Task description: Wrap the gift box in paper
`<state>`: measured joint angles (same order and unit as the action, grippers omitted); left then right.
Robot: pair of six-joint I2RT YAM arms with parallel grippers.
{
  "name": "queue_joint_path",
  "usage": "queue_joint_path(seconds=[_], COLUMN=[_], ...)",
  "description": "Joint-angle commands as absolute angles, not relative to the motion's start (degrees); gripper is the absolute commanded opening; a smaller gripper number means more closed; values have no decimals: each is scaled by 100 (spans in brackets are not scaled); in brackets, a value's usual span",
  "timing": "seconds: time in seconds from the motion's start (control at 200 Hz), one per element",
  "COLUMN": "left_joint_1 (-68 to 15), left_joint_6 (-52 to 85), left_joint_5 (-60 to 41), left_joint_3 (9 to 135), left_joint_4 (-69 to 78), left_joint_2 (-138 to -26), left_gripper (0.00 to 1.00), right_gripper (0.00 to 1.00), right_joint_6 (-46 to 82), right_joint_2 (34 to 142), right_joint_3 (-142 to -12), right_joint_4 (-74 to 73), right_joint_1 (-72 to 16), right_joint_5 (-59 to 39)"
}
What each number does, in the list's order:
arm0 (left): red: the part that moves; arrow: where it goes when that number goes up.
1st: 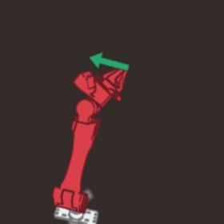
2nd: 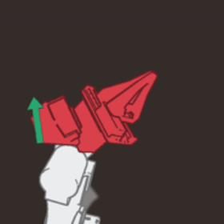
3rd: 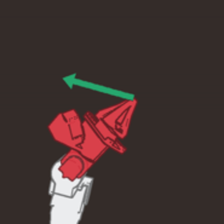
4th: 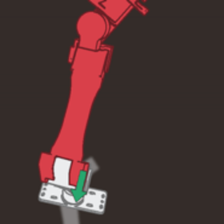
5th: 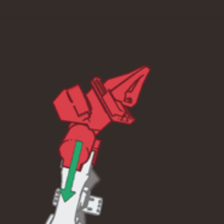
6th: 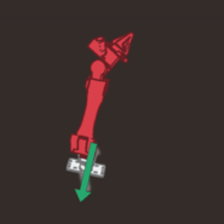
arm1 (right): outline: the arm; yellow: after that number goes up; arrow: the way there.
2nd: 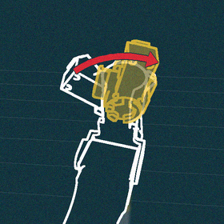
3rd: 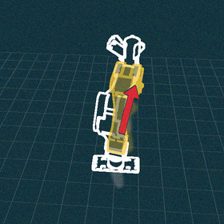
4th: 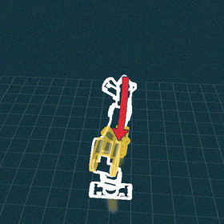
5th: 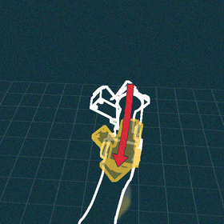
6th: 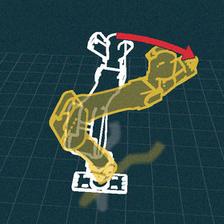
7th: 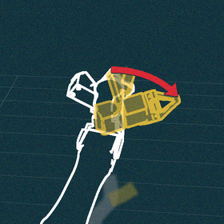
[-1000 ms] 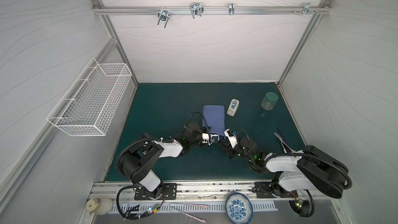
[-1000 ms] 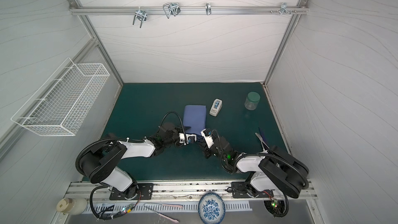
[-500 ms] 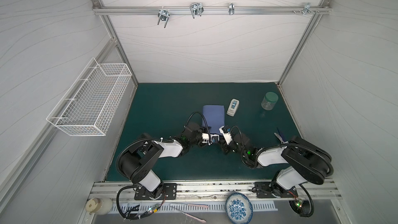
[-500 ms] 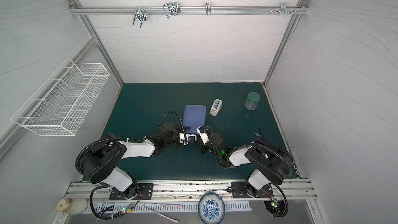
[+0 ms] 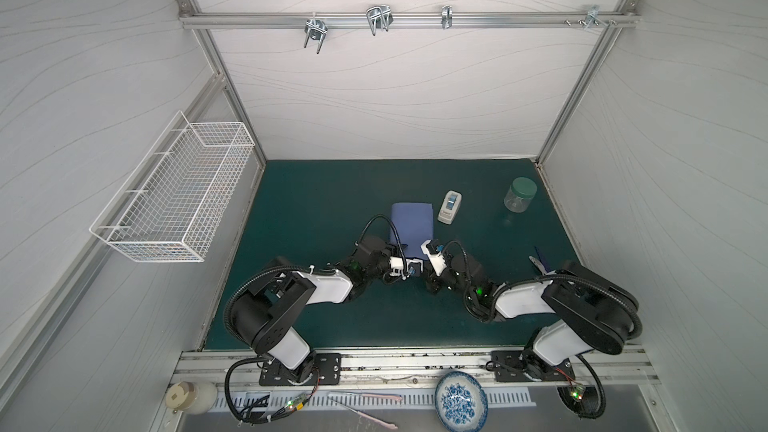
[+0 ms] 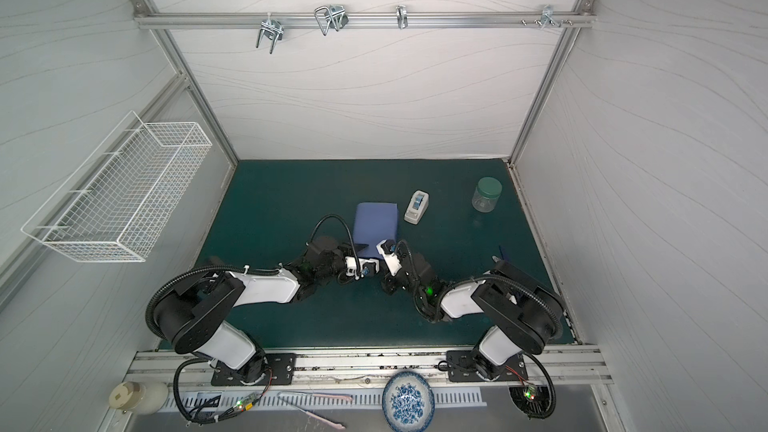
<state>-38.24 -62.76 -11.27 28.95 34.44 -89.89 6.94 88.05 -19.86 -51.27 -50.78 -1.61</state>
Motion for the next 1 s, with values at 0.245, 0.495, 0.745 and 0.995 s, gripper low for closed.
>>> queue_joint_path(seconds=[0.245, 0.495, 0.745, 0.995], left_joint_1=[-3814, -3814, -3814, -3814], left_joint_6=[-6180, -6172, -6166, -6186], left_joint_5=[-1253, -1250, -1283, -1292], left_joint_3=[3062, 3085, 3118, 3120], left_joint_4=[2963, 2849, 2813, 2795], left_joint_2=[-9137, -9140, -9179, -9204], left_gripper=[67, 67, 65, 62], right_gripper=[0, 0, 0, 3], right_joint_6=[208, 32, -43, -68], right_joint_2=[8672, 8680, 8750, 8642], right_joint_3=[-2090, -2183, -2232, -2145], right_joint_4=[-5299, -5251, -5393, -5376], right_joint_1=[-4949, -4935, -4936, -4872], right_joint_5=[-630, -743, -748, -668])
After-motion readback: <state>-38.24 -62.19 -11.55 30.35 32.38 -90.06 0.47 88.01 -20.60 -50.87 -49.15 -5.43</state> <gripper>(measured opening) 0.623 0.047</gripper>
